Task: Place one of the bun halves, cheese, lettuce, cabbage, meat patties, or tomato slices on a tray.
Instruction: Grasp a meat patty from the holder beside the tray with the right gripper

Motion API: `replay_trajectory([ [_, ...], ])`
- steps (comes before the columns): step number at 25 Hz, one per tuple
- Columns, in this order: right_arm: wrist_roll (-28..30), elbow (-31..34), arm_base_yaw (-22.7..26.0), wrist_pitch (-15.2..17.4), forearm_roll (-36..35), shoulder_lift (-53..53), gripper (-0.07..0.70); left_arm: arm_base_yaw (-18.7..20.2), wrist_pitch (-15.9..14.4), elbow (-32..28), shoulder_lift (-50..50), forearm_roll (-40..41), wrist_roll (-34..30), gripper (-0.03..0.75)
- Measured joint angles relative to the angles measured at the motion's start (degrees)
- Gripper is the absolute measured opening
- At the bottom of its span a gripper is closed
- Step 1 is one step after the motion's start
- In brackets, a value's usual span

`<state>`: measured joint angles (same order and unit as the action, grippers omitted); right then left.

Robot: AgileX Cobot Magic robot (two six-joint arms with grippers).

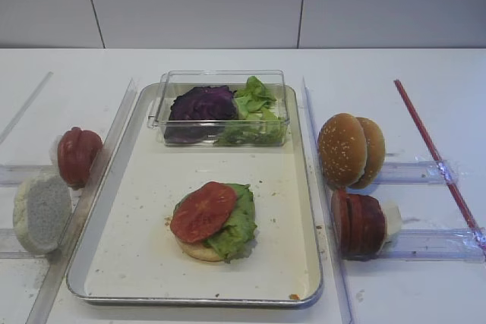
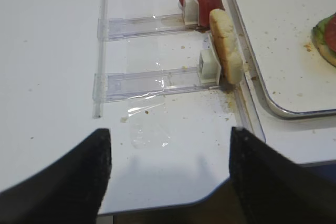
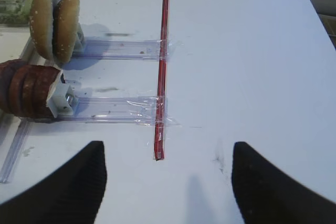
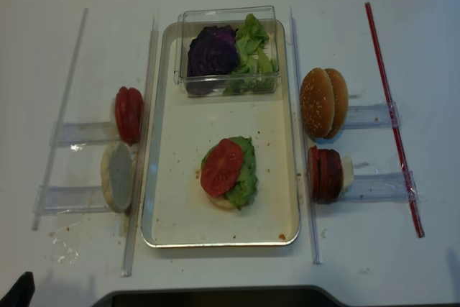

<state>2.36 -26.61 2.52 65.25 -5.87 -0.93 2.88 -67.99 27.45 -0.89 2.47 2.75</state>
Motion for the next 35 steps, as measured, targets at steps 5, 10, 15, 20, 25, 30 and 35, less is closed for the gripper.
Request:
replay_trajectory([
  [5,0.00,0.00,0.00,0.00,0.00,0.00,0.517,0.00,0.00,0.00,0.00,0.00,0.00,0.440],
  [10,0.00,0.00,0.00,0.00,0.00,0.00,0.517,0.00,0.00,0.00,0.00,0.00,0.00,0.440],
  [15,0.00,0.00,0.00,0.00,0.00,0.00,0.517,0.00,0.00,0.00,0.00,0.00,0.00,0.440],
  [20,0.00,0.00,0.00,0.00,0.00,0.00,0.517,0.00,0.00,0.00,0.00,0.00,0.00,0.440],
  [25,0.00,0.00,0.00,0.00,0.00,0.00,0.517,0.00,0.00,0.00,0.00,0.00,0.00,0.440],
  [30,0.00,0.00,0.00,0.00,0.00,0.00,0.517,0.00,0.00,0.00,0.00,0.00,0.00,0.440],
  [35,0.00,0.00,0.00,0.00,0.00,0.00,0.517,0.00,0.00,0.00,0.00,0.00,0.00,0.440],
])
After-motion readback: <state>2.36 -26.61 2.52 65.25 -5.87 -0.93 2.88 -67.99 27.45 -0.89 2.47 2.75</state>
